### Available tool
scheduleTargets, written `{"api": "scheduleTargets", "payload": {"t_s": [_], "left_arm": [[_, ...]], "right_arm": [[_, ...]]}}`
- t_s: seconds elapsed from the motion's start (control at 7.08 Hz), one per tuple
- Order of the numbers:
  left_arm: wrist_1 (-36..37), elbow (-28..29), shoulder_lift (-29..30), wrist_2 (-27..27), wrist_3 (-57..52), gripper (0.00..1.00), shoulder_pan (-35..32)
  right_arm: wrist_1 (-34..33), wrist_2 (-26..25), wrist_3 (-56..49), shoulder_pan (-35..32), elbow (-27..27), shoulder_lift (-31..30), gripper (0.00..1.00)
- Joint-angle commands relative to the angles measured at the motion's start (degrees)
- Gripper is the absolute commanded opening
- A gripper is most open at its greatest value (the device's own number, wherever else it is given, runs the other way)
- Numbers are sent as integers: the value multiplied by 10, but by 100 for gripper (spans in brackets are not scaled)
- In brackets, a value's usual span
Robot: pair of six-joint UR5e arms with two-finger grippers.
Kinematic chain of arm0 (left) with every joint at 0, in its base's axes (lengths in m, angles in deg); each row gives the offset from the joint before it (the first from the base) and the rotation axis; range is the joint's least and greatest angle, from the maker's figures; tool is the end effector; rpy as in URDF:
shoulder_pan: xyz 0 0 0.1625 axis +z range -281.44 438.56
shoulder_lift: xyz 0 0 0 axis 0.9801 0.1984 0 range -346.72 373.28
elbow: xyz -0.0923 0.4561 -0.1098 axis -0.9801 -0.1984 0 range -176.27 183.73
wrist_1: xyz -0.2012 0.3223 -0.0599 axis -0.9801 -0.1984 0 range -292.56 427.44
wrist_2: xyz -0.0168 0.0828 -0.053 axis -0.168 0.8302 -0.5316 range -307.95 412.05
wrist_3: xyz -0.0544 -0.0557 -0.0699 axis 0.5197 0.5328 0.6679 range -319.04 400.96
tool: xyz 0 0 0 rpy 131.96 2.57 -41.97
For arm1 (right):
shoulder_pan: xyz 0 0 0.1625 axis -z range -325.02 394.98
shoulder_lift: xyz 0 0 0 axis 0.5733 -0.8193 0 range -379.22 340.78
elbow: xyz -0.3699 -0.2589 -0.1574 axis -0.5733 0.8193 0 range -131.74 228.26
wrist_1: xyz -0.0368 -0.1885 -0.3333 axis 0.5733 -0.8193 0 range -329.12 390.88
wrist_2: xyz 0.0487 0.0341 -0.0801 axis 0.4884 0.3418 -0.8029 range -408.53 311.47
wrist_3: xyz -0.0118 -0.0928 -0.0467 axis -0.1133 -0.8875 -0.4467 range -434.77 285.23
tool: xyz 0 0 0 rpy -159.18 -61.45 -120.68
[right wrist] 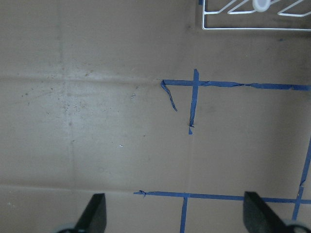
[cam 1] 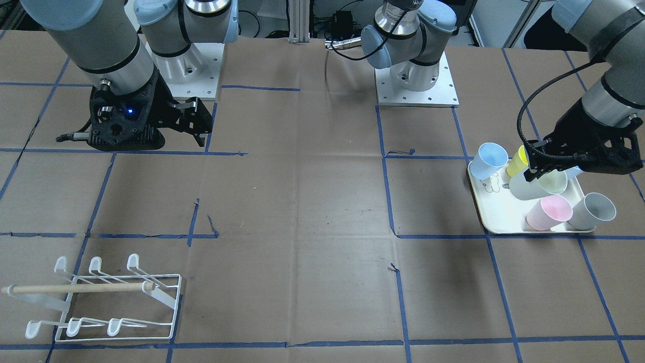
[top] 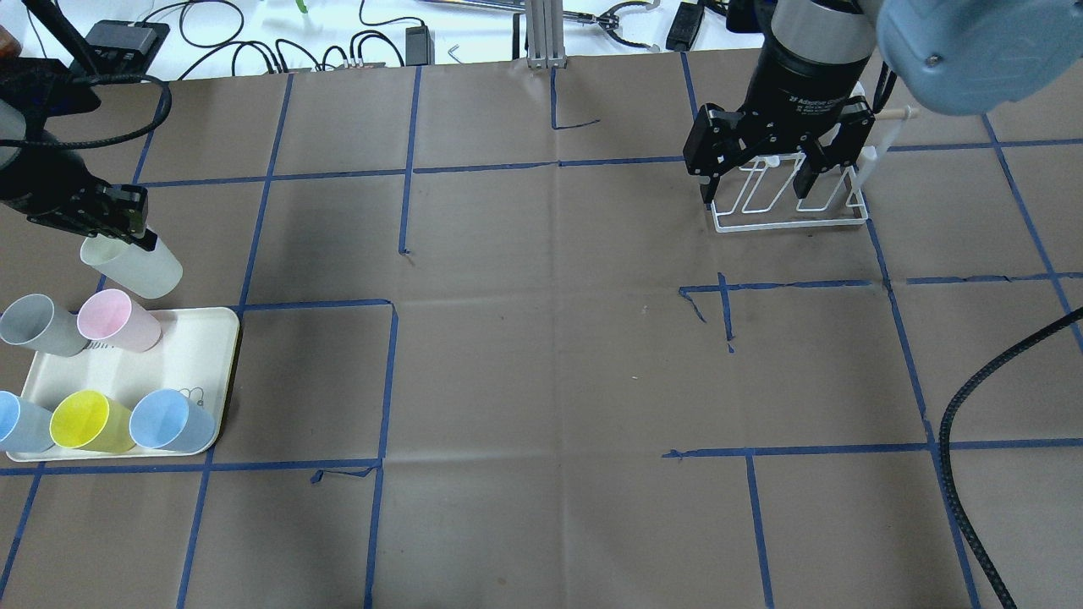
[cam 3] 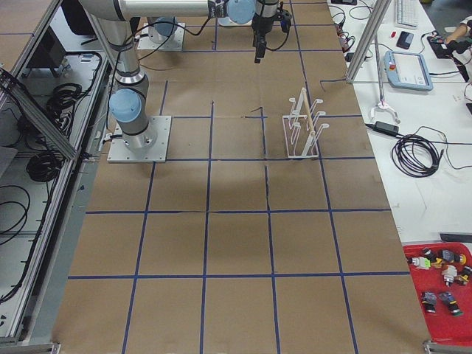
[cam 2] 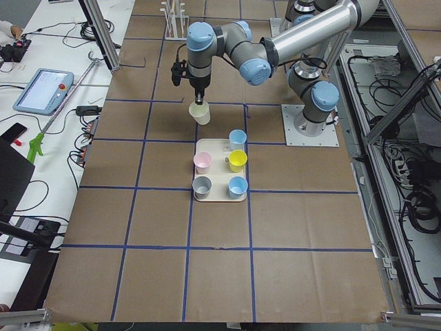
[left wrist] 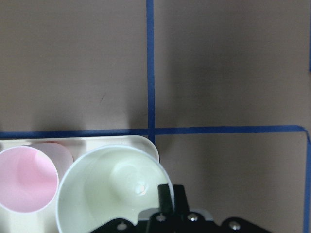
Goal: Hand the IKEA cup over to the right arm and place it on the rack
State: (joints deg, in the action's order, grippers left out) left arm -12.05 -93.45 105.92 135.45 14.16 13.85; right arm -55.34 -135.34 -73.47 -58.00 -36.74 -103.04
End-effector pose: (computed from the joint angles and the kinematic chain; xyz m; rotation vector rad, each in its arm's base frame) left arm 0.0732 -0.4948 0.4759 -0.0410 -3.0417 0.0936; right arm 0.1651 -0.4947 0.5179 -0.0417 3.0858 0.1366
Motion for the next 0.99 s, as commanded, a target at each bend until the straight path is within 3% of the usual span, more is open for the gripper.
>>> {"api": "scheduleTargets", "payload": {"t_s": [0.0, 0.14, 0.42, 0.57, 0.85], "left_arm": [[-11, 30, 0, -78, -7, 0, -38], [-1, 24, -3, -196, -11, 0, -46], [93, -4, 1, -373, -49, 0, -66], [157, -28, 1, -404, -74, 0, -93], [375, -127, 6, -449, -75, 0, -128]], "right_arm": [[-50, 11, 61, -3, -6, -5, 100], [-97, 59, 110, -8, -18, -5, 99], [-205, 77, 171, -11, -79, -28, 99], [-261, 86, 172, -11, -137, -54, 99], [-453, 181, 261, -4, -268, -105, 100]]}}
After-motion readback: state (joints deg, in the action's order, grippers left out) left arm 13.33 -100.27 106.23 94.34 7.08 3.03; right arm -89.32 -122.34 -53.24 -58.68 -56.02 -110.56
